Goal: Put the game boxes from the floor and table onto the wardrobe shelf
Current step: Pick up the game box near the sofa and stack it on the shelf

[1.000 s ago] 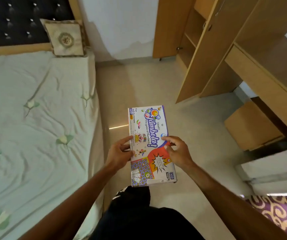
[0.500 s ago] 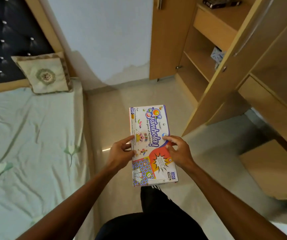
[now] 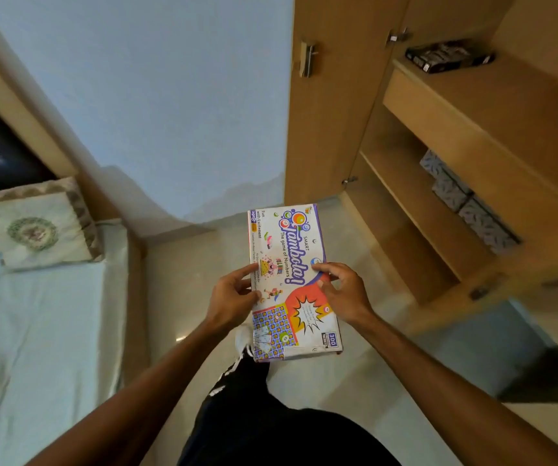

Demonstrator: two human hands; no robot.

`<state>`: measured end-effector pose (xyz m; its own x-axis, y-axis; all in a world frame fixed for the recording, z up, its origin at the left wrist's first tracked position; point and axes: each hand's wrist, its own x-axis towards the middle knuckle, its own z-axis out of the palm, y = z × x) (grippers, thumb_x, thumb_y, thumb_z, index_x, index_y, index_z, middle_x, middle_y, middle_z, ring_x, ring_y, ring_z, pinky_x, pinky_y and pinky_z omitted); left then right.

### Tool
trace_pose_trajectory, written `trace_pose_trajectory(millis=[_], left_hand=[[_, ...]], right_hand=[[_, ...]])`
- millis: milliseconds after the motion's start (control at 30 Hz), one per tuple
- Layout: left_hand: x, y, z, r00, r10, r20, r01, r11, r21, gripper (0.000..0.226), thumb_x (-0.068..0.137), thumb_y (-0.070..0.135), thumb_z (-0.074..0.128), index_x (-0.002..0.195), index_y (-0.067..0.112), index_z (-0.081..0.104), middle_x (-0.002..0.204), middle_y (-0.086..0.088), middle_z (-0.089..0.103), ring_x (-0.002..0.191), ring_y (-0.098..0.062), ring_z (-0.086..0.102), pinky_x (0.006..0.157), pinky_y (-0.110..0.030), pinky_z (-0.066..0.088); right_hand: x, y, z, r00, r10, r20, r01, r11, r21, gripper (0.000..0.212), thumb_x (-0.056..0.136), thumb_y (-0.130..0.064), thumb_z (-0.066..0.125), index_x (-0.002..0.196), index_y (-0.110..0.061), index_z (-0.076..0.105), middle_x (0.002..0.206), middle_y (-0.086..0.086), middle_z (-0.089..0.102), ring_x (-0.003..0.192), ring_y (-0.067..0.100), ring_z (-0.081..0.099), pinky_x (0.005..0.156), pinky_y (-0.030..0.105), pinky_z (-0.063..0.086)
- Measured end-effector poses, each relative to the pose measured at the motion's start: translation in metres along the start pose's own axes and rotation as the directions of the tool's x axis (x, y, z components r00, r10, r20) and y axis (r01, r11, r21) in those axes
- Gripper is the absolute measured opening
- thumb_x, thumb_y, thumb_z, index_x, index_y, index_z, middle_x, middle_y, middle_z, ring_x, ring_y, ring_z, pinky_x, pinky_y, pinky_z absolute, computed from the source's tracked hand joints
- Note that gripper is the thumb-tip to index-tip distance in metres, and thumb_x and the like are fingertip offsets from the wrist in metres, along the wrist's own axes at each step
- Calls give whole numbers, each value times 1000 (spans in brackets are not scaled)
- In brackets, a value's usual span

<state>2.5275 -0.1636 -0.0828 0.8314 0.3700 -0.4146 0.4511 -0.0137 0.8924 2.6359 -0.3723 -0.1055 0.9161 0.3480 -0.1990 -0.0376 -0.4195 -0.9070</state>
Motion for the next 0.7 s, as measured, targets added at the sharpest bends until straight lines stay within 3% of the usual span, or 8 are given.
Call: trace_pose_trajectory(millis=[233, 433, 600, 700], left_hand=[[195, 91, 16, 988, 42, 148, -54, 995, 81, 56, 89, 1, 63, 139, 21, 49, 123, -8, 68, 98, -20, 71, 73, -39, 63], [342, 197, 64, 940, 72, 333, -130, 979, 154, 52, 89, 0, 62, 136, 19, 53, 123, -6, 68, 98, -20, 71, 75, -40, 63], [443, 263, 135, 892, 97, 441, -192, 966, 175, 52, 89, -3, 60, 135, 19, 53, 122, -7, 68, 102, -20, 69, 80, -42, 62], [502, 301, 195, 860, 135, 492, -240, 958, 156, 52, 88, -8, 57, 134, 17, 53, 123, -7, 67, 102, -19, 68, 74, -33, 63]], right_hand=[[169, -14, -31, 982, 41, -183, -32, 998, 51, 22, 94, -12, 61, 107, -29, 67, 121, 1, 64, 102, 20, 68, 79, 37, 62], [284, -39, -90, 917, 98, -387, -58, 992, 114, 30, 95, -9, 56, 100, -37, 67, 122, 3, 66, 103, 18, 68, 77, 34, 62], [365, -43, -159, 857, 145, -495, -81, 985, 149, 24, 95, -8, 56, 110, -23, 66, 121, 3, 64, 95, 15, 68, 64, 21, 60], [423, -34, -212, 798, 165, -580, -57, 978, 200, 30, 94, -4, 55, 107, -28, 68, 121, 1, 66, 99, 14, 69, 73, 30, 62]])
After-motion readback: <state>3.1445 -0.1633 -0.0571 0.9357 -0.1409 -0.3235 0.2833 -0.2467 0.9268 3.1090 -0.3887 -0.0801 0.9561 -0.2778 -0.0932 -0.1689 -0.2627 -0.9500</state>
